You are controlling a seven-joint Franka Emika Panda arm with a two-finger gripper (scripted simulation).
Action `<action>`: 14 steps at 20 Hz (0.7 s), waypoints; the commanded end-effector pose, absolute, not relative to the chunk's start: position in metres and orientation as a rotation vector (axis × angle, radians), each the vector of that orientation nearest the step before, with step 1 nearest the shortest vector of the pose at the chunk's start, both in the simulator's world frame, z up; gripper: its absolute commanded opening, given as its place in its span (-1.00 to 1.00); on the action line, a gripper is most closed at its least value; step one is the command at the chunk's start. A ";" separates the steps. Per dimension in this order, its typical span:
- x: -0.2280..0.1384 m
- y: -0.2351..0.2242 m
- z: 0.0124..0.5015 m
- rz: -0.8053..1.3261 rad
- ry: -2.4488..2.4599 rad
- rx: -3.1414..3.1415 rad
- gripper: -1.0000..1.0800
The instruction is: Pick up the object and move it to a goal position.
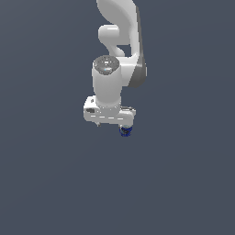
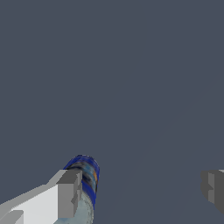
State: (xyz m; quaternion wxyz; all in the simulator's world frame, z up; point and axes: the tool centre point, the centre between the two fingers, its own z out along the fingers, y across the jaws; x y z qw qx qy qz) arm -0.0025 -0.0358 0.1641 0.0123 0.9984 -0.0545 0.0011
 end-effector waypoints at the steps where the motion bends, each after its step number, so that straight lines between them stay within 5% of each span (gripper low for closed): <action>1: -0.005 -0.031 0.162 0.003 -0.156 3.115 0.92; 14: -0.049 0.027 0.134 0.001 0.050 3.136 0.92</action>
